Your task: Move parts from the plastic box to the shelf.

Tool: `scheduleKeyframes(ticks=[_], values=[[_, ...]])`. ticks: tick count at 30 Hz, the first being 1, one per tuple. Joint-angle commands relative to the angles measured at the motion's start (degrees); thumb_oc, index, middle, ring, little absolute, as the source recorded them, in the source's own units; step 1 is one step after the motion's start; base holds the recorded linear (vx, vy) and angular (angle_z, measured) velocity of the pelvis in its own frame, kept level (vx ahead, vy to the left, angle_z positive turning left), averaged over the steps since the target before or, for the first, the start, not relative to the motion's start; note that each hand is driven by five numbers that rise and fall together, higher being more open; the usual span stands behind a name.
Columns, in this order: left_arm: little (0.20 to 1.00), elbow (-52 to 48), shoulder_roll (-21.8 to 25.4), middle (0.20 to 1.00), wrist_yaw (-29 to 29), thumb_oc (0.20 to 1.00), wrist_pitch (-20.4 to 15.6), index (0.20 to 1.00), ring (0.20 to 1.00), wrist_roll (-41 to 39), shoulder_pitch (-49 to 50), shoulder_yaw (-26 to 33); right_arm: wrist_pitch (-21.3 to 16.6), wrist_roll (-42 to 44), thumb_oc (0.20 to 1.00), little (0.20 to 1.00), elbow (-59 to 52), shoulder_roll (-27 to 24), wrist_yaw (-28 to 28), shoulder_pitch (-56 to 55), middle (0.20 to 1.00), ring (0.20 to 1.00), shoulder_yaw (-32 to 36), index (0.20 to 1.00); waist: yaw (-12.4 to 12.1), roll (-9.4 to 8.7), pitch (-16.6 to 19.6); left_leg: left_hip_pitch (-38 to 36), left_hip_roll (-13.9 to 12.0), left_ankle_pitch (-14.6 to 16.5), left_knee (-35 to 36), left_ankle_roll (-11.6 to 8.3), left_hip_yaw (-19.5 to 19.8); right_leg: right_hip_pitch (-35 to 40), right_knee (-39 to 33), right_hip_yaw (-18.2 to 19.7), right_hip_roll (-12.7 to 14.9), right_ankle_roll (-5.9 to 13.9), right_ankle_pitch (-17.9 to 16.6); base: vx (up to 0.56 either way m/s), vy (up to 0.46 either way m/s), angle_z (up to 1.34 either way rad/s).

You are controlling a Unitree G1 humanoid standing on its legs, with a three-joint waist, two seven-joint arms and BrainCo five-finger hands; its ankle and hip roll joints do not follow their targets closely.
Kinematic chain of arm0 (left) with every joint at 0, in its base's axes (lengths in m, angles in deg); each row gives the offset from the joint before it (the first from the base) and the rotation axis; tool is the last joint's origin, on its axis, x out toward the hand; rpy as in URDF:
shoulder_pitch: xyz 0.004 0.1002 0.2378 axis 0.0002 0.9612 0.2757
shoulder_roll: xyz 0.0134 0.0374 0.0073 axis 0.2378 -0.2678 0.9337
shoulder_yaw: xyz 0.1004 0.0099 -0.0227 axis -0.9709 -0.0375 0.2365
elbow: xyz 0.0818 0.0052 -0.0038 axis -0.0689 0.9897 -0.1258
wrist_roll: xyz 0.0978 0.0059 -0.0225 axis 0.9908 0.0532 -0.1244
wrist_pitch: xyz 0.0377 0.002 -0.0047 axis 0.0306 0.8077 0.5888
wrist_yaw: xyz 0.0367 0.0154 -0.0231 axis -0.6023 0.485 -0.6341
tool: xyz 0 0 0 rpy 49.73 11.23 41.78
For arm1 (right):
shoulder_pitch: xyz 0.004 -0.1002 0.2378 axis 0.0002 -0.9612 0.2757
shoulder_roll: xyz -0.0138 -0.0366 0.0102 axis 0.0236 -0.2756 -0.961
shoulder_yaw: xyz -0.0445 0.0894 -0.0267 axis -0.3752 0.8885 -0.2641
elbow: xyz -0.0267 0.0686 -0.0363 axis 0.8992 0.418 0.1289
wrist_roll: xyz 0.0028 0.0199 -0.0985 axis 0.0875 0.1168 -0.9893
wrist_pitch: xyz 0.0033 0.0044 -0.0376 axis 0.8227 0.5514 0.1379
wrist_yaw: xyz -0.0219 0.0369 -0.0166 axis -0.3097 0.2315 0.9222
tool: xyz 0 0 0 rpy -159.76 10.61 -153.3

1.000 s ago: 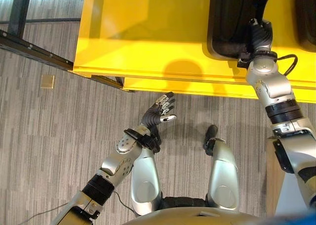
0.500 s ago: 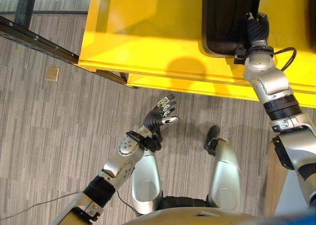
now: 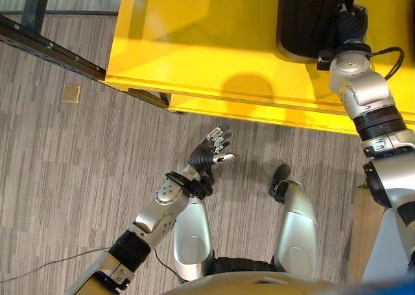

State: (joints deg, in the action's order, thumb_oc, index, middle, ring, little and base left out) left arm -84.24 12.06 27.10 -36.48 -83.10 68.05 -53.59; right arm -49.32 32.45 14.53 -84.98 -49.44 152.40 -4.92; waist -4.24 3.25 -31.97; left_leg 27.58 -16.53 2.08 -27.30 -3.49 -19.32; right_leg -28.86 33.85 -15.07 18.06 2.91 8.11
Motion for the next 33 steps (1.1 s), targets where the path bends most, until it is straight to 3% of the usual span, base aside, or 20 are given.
scheduleKeyframes(ticks=[1, 12, 13, 14, 24, 29, 33], values=[[1.0, -7.66, 1.12, 1.0, -0.31, 1.0, -2.56, 1.0, 1.0, -2.04, -0.11, -3.45, -5.59, -0.36, 0.2, 0.2, 0.68, -5.25, 1.37, 9.03, 0.2, 0.2, -1.64, 0.2, -1.15, 1.66, 2.18, -3.31, -0.31, 5.55, -0.29, -0.23, -3.38, 0.54, 9.15, -5.92, 2.55, 1.19, 7.35, 0.0, 0.0, 0.0], [1.0, -7.64, 1.71, 1.0, -1.39, 1.0, -3.72, 1.0, 1.0, -3.21, -0.74, -5.21, -5.78, -0.34, 0.2, 0.2, 7.38, -6.99, 0.88, 13.34, 0.2, 0.2, -4.81, 0.2, -1.37, 2.05, 2.18, -3.73, -0.33, 5.49, 0.11, -0.47, -3.5, 0.93, 9.32, -6.29, 3.15, 1.15, 7.62, 0.0, 0.0, 0.0], [1.0, -7.62, 1.72, 1.0, -1.36, 1.0, -3.76, 1.0, 1.0, -3.29, -0.8, -5.22, -5.72, -0.11, 0.332, 0.332, 7.72, -7.01, 0.67, 13.52, 0.332, 0.332, -4.93, 0.332, -1.39, 2.08, 2.18, -3.78, -0.31, 5.49, 0.14, -0.48, -3.5, 0.98, 9.29, -6.3, 3.17, 1.17, 7.61, 0.0, 0.0, 0.0], [1.0, -7.58, 1.52, 1.0, -0.92, 1.0, -3.63, 1.0, 1.0, -3.32, -0.92, -5.68, -5.1, 1.02, 1.0, 1.0, 8.34, -6.73, 1.91, 14.02, 1.0, 1.0, -5.9, 1.0, -1.4, 2.15, 2.18, -3.75, -0.25, 5.33, 0.32, -0.52, -3.52, 0.97, 9.14, -6.15, 3.09, 1.15, 7.55, 0.0, 0.0, 0.0], [1.0, -7.4, 2.36, 1.0, -0.6, 1.0, -3.43, 1.0, 1.0, -3.92, -1.28, -6.07, -6.45, -2.63, 1.0, 1.0, 10.08, -7.74, -3.7, 15.88, 1.0, 1.0, -8.14, 1.0, -1.57, 2.02, 2.18, -4.15, -0.15, 5.11, 0.73, -0.38, -3.4, 1.53, 9.05, -6.36, 3.05, 1.3, 7.47, 0.0, 0.0, 0.0], [1.0, -7.07, 2.27, 1.0, 0.39, 1.0, -2.79, 1.0, 1.0, -4.26, -1.44, -6.35, -6.76, 0.27, 1.0, 1.0, 9.73, -6.98, -0.12, 16.55, 1.0, 1.0, -9.09, 1.0, -1.69, 1.99, 2.18, -4.57, -0.1, 4.96, 0.84, -0.34, -3.41, 2.08, 9.02, -6.46, 2.9, 1.25, 7.5, 0.0, 0.0, 0.0], [1.0, -7.38, 2.3, 1.0, 0.76, 1.0, -1.98, 1.0, 1.0, -3.71, -1.38, -6.89, -6.74, 7.6, 1.0, 1.0, 8.78, -6.04, 1.52, 15.12, 1.0, 1.0, -6.07, 1.0, -1.28, 1.92, 2.18, -5.05, -0.09, 5.0, 1.12, -0.39, -3.59, 2.5, 8.86, -6.3, 2.62, 1.23, 7.69, 0.01, 0.0, 0.05]])
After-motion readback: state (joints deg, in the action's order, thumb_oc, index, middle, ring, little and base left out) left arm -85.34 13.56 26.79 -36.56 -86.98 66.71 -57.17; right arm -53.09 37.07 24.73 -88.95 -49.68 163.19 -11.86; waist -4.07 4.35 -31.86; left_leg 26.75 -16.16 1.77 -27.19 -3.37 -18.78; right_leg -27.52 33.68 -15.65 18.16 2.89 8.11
